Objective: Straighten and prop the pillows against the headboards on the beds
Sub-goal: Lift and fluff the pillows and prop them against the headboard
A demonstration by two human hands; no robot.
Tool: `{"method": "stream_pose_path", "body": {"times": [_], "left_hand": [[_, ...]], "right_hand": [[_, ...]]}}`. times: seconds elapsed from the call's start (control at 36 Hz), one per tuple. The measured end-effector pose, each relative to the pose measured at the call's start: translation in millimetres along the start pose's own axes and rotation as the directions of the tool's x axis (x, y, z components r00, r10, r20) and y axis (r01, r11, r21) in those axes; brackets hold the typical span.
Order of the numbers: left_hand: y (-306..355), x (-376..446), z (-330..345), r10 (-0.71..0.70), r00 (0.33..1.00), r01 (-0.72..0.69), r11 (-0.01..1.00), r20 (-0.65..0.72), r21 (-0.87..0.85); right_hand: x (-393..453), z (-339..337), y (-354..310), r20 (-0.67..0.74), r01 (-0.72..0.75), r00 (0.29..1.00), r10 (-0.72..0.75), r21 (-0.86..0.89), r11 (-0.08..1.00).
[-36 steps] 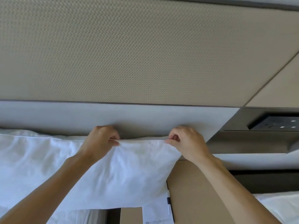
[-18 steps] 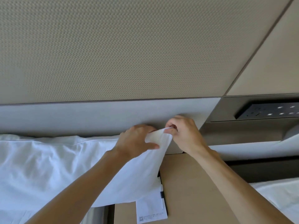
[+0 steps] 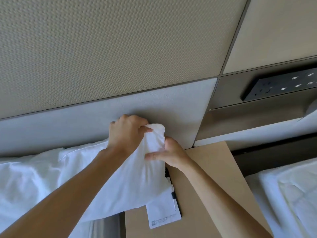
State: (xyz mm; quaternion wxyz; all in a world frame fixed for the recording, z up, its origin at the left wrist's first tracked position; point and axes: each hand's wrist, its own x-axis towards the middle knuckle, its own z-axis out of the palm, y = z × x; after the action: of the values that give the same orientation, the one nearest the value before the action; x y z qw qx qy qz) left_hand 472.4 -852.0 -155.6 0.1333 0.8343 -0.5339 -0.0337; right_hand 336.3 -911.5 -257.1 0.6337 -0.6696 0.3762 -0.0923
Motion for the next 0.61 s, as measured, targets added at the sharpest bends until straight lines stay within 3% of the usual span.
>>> {"method": "stream_pose_path", "body": {"times": [0.14, 0.31, 0.44, 0.61], "left_hand": [[-2.3, 0.4, -1.8, 0.021, 0.995, -0.021, 1.000, -0.102, 0.003], [-4.0, 1.6, 1.1, 0.046, 0.993, -0.045, 0.999, -0.111, 0.009], [-5.4, 4.0, 3.2, 0.063, 0.988, -0.065, 0.998, -0.143, -0.006], [-8.1, 7.4, 4.8, 0.060, 0.984, -0.061, 0.998, -0.165, -0.003]], "right_hand": [[16.8, 26.0, 38.5, -0.010, -0.076, 0.997, 0.077, 0.061, 0.995], [18.1, 47.5, 109.5, 0.041, -0.145, 0.989, 0.143, 0.060, 0.988], [21.4, 58.8, 156.7, 0.027, -0.253, 0.966, 0.258, -0.121, 0.960], [17.3, 58.9, 185.9, -0.016, -0.279, 0.956, 0.294, -0.363, 0.889]]}}
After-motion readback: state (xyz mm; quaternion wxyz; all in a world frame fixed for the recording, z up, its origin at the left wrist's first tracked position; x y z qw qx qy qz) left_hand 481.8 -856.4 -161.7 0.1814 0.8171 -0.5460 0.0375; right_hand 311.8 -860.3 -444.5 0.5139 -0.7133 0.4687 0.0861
